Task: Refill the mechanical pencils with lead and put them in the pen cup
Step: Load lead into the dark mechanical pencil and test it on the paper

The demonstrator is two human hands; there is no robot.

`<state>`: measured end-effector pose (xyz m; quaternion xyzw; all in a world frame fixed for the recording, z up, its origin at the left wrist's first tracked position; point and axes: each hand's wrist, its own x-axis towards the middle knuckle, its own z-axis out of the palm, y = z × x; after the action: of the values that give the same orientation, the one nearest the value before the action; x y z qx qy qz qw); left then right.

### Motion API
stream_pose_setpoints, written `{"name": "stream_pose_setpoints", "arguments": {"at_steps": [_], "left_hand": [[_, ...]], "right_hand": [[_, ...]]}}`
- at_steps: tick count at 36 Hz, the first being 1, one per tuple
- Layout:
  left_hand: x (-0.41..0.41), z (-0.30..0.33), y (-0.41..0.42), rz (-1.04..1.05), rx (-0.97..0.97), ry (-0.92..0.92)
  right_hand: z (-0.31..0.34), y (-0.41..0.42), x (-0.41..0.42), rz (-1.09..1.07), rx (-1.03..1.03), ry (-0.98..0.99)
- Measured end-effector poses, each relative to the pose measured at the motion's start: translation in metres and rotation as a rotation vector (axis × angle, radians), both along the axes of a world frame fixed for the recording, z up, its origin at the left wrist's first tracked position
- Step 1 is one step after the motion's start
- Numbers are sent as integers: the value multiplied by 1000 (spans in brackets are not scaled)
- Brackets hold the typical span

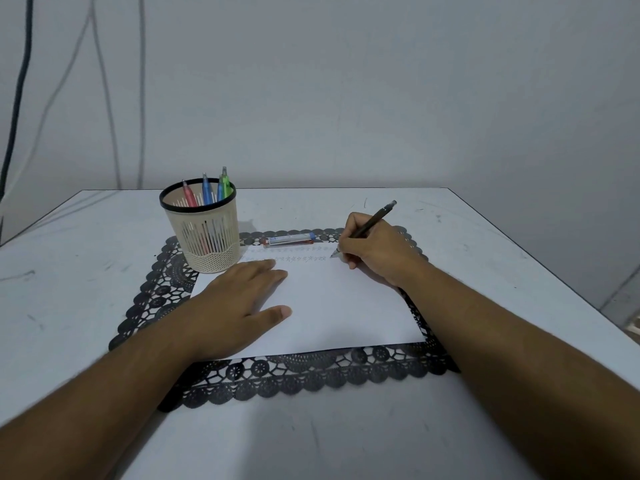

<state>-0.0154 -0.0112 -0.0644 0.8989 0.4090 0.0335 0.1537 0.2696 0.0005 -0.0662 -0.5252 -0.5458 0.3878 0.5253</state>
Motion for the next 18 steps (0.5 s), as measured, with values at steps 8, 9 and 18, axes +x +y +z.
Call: {"name": "stream_pose_setpoints", "arguments": {"at_steps": [8, 9, 18], "left_hand": [[2, 0, 0, 6, -3, -21], [2, 0, 0, 8, -5, -20], [1, -1, 1, -4, 11, -8]], "right_hand": [[1, -2, 0, -25, 11, -3], [1, -2, 0, -20, 6, -1], [2, -2, 2, -86, 27, 27]]}}
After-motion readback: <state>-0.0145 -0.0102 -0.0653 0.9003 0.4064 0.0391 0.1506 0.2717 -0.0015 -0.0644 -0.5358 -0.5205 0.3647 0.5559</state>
